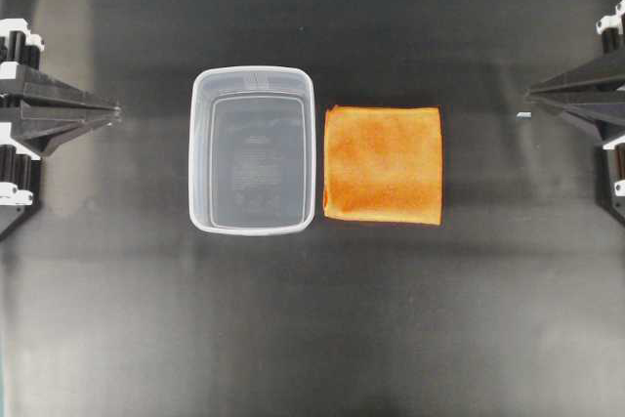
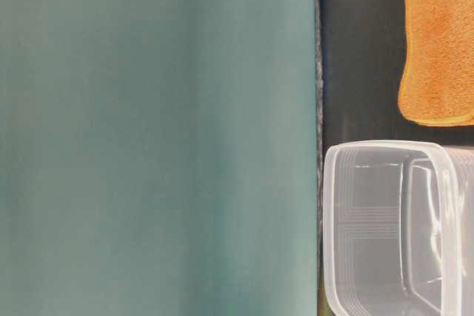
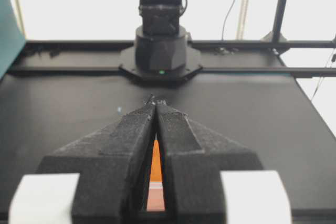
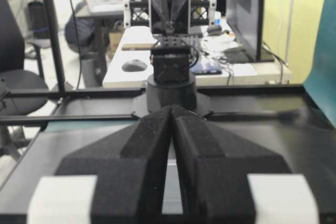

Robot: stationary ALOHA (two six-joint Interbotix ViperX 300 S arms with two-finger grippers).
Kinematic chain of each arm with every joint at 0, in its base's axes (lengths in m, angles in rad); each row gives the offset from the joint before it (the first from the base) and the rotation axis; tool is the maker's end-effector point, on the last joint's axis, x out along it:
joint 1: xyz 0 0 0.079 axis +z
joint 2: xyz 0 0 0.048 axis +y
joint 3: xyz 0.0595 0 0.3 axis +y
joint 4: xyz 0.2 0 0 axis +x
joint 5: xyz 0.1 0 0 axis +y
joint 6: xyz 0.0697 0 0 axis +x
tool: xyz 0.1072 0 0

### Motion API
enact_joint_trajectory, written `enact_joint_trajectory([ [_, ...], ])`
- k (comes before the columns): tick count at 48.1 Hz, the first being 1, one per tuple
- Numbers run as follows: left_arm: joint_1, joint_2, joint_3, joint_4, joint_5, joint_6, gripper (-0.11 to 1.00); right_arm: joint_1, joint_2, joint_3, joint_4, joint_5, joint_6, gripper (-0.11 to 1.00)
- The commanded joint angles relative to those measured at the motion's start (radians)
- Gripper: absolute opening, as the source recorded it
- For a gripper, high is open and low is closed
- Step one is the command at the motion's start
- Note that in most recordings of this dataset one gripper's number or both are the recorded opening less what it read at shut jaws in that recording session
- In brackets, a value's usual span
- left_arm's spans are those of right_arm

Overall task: Place the orange towel into the container with the left arm.
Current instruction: 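Move the left gripper rightward over the clear container toward the towel, then lower the left gripper onto the orange towel and close on it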

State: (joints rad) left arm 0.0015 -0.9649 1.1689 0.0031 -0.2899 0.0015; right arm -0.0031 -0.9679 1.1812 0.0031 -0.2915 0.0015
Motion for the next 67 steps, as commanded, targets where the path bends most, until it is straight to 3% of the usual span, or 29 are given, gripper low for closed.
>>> enact_joint_trajectory([
  [1, -0.012, 0.055, -0.095, 0.038, 0.028, -0.048, 0.06, 0.015, 0.000, -0.020, 0.005, -0.006, 0.021, 0.01],
  [5, -0.011, 0.120, -0.178, 0.040, 0.104, -0.084, 0.00, 0.015, -0.008, -0.020, 0.012, 0.002, 0.025, 0.00],
  [15, -0.014, 0.321, -0.411, 0.041, 0.420, -0.121, 0.00, 0.017, -0.029, -0.021, 0.015, 0.081, 0.032, -0.01],
  [32, -0.020, 0.615, -0.690, 0.041, 0.623, -0.107, 0.00, 0.015, -0.130, -0.005, 0.031, 0.213, 0.077, 0.00],
  [36, -0.017, 0.707, -0.793, 0.041, 0.741, -0.097, 0.00, 0.017, -0.153, 0.006, 0.031, 0.225, 0.097, 0.06],
  [40, -0.017, 0.787, -0.890, 0.041, 0.857, -0.074, 0.02, 0.017, -0.173, 0.015, 0.029, 0.249, 0.115, 0.20],
  [45, -0.015, 0.881, -1.006, 0.041, 0.991, -0.034, 0.19, 0.015, -0.184, 0.015, 0.029, 0.276, 0.121, 0.49],
  [50, -0.017, 0.997, -1.120, 0.041, 1.091, -0.003, 0.51, 0.017, -0.189, 0.014, 0.031, 0.287, 0.121, 0.76],
  [52, -0.018, 1.045, -1.160, 0.041, 1.118, 0.006, 0.64, 0.018, -0.190, 0.014, 0.031, 0.287, 0.123, 0.81],
  [58, -0.020, 1.189, -1.264, 0.041, 1.164, 0.020, 0.89, 0.020, -0.195, 0.014, 0.031, 0.278, 0.127, 0.81],
  [67, -0.015, 1.355, -1.358, 0.041, 1.166, 0.084, 0.91, 0.020, -0.219, 0.017, 0.029, 0.293, 0.132, 0.80],
])
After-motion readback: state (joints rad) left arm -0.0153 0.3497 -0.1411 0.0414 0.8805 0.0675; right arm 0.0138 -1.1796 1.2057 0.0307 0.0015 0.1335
